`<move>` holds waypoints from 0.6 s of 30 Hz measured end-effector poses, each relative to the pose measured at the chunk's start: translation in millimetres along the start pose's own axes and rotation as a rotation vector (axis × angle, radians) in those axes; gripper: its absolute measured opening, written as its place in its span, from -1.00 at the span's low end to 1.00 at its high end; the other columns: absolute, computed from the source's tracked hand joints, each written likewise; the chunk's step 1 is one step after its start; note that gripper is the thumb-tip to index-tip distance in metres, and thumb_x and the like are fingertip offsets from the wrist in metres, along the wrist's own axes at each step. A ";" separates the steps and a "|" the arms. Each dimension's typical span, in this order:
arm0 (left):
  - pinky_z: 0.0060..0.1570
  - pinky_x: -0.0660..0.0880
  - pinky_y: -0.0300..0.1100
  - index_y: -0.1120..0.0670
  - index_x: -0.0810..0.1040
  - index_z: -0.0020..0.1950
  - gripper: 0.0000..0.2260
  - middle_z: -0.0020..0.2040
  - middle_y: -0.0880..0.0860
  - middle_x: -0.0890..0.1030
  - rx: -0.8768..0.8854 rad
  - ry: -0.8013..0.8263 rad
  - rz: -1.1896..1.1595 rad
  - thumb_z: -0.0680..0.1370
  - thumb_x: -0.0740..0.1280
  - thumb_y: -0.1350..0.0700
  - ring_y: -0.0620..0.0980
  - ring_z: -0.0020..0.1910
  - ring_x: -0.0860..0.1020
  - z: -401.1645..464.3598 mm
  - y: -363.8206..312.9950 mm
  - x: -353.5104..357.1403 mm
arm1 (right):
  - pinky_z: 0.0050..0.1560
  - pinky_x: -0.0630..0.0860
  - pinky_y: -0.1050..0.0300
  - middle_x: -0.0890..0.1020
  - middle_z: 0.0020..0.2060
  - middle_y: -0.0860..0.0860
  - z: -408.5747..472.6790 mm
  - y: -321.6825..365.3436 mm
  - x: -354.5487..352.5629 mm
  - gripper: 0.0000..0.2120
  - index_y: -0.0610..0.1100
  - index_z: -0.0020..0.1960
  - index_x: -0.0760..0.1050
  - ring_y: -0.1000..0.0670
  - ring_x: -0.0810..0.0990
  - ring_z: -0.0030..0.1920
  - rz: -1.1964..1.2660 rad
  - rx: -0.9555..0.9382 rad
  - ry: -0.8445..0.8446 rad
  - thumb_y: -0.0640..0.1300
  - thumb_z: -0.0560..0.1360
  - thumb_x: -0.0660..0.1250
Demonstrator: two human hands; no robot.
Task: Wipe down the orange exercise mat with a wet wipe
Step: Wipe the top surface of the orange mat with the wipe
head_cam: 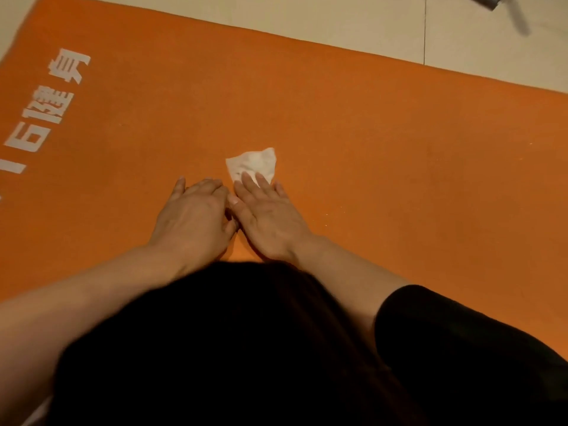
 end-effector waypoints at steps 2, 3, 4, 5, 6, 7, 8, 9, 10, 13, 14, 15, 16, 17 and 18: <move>0.52 -0.07 0.05 0.16 0.32 0.46 -0.44 0.51 0.10 0.28 0.016 0.037 0.057 0.56 0.27 -0.14 0.02 0.51 0.19 -1.5 4.5 -3.9 | 0.49 -0.36 0.03 -0.03 0.58 0.07 -11.8 -19.0 -5.3 -0.47 -0.03 0.59 0.01 0.11 -0.16 0.55 -0.050 -0.011 -0.035 0.13 0.67 -0.18; 0.52 -0.07 0.04 0.15 0.29 0.48 -0.39 0.52 0.09 0.26 0.027 0.069 0.093 0.55 0.28 -0.17 0.01 0.51 0.18 -2.8 6.7 -5.6 | 0.48 -0.35 0.03 -0.01 0.58 0.07 -18.6 -33.8 -8.5 -0.47 -0.03 0.59 0.03 0.11 -0.14 0.56 -0.079 0.047 -0.068 0.12 0.67 -0.16; 0.52 -0.08 0.04 0.14 0.27 0.49 -0.37 0.53 0.07 0.24 0.045 0.097 0.120 0.54 0.28 -0.19 0.01 0.52 0.16 -5.0 8.5 -7.1 | 0.49 -0.33 0.02 0.01 0.58 0.07 -25.9 -48.9 -11.6 -0.48 -0.03 0.58 0.05 0.08 -0.15 0.56 -0.089 0.141 -0.107 0.12 0.67 -0.16; 0.52 -0.08 0.03 0.13 0.27 0.49 -0.36 0.53 0.06 0.23 0.070 0.116 0.137 0.54 0.27 -0.21 -0.01 0.52 0.16 -8.0 9.4 -8.7 | 0.50 -0.32 0.01 0.01 0.58 0.06 -32.9 -61.3 -14.0 -0.47 -0.05 0.58 0.05 0.06 -0.16 0.56 -0.079 0.241 -0.141 0.12 0.67 -0.16; 0.52 -0.09 0.01 0.11 0.27 0.49 -0.36 0.53 0.04 0.22 0.100 0.129 0.150 0.54 0.26 -0.22 -0.02 0.52 0.16 -11.5 9.3 -9.9 | 0.51 -0.31 0.01 -0.01 0.58 0.04 -36.5 -68.1 -14.6 -0.45 -0.07 0.59 0.04 0.03 -0.18 0.56 -0.053 0.311 -0.162 0.13 0.67 -0.17; 0.52 -0.09 -0.01 0.09 0.26 0.50 -0.37 0.53 0.02 0.22 0.133 0.144 0.166 0.54 0.25 -0.23 -0.04 0.51 0.16 -15.1 8.1 -11.0 | 0.52 -0.29 0.03 -0.04 0.58 0.01 -35.5 -67.8 -13.8 -0.43 -0.10 0.59 0.02 0.02 -0.19 0.56 -0.028 0.338 -0.163 0.14 0.66 -0.17; 0.52 -0.10 -0.04 0.08 0.25 0.51 -0.38 0.53 0.01 0.21 0.166 0.171 0.187 0.55 0.23 -0.23 -0.05 0.51 0.16 -18.4 6.7 -11.5 | 0.53 -0.26 0.05 -0.07 0.58 -0.02 -29.9 -60.7 -12.0 -0.41 -0.13 0.59 -0.01 0.01 -0.19 0.56 -0.007 0.327 -0.144 0.16 0.66 -0.16; 0.51 -0.10 -0.06 0.07 0.23 0.52 -0.38 0.54 0.00 0.20 0.194 0.205 0.213 0.56 0.20 -0.23 -0.06 0.51 0.16 -21.1 6.5 -11.8 | 0.53 -0.25 0.06 -0.09 0.58 -0.05 -20.3 -47.5 -8.8 -0.39 -0.15 0.59 -0.03 -0.01 -0.19 0.56 0.011 0.280 -0.110 0.17 0.66 -0.16; 0.50 -0.10 -0.09 0.06 0.22 0.53 -0.39 0.53 -0.01 0.21 0.218 0.236 0.234 0.57 0.19 -0.23 -0.07 0.51 0.17 -22.7 6.5 -11.8 | 0.53 -0.24 0.07 -0.10 0.58 -0.06 -10.0 -31.3 -6.5 -0.38 -0.16 0.59 -0.05 -0.01 -0.19 0.56 0.022 0.211 -0.069 0.17 0.66 -0.15; 0.50 -0.05 -0.11 0.04 0.21 0.52 -0.37 0.48 -0.04 0.28 0.234 0.314 0.261 0.55 0.19 -0.27 -0.08 0.44 0.29 -24.4 13.0 -12.7 | 0.53 -0.24 0.08 -0.09 0.58 -0.07 10.5 17.0 1.2 -0.41 -0.15 0.59 -0.05 -0.01 -0.19 0.56 -0.006 -0.044 0.057 0.14 0.67 -0.16; 0.50 -0.04 -0.10 0.04 0.20 0.52 -0.35 0.48 -0.04 0.29 0.229 0.340 0.268 0.54 0.19 -0.29 -0.08 0.42 0.31 -25.0 16.6 -12.8 | 0.53 -0.24 0.09 -0.08 0.58 -0.06 12.6 23.2 2.4 -0.43 -0.15 0.59 -0.03 0.00 -0.18 0.56 -0.024 -0.104 0.078 0.13 0.67 -0.17; 0.50 -0.04 -0.09 0.04 0.18 0.53 -0.32 0.50 -0.03 0.26 0.228 0.366 0.284 0.53 0.19 -0.30 -0.06 0.43 0.30 -25.8 20.8 -13.2 | 0.53 -0.23 0.10 -0.04 0.58 -0.05 12.6 23.4 0.4 -0.44 -0.15 0.58 0.02 0.01 -0.15 0.57 -0.037 -0.148 0.083 0.12 0.67 -0.16; 0.50 -0.04 -0.07 0.06 0.14 0.55 -0.28 0.53 0.00 0.20 0.231 0.389 0.305 0.53 0.18 -0.32 -0.04 0.46 0.27 -26.7 25.6 -13.9 | 0.53 -0.20 0.11 0.03 0.58 -0.03 11.4 19.3 -4.0 -0.46 -0.13 0.57 0.09 0.02 -0.08 0.57 -0.037 -0.178 0.073 0.11 0.68 -0.13; 0.51 -0.04 -0.05 0.07 0.10 0.57 -0.25 0.57 0.03 0.13 0.233 0.410 0.322 0.53 0.18 -0.32 -0.02 0.49 0.22 -27.6 30.8 -14.7 | 0.53 -0.15 0.12 0.12 0.56 -0.01 8.8 13.0 -10.3 -0.49 -0.12 0.54 0.19 0.03 0.01 0.56 -0.028 -0.194 0.050 0.09 0.68 -0.09; 0.52 -0.04 -0.04 0.08 0.06 0.58 -0.23 0.58 0.04 0.07 0.231 0.425 0.328 0.52 0.19 -0.33 -0.01 0.51 0.17 -28.8 36.2 -15.1 | 0.51 -0.05 0.13 0.21 0.54 0.02 5.1 4.5 -17.9 -0.52 -0.10 0.49 0.30 0.03 0.12 0.53 -0.014 -0.182 0.015 0.07 0.68 -0.06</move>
Point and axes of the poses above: each hand's wrist, its own z-axis towards the middle knuckle, its own x-axis out of the palm, y = z × x, the point moved 3 cm from there along z, towards the middle knuckle
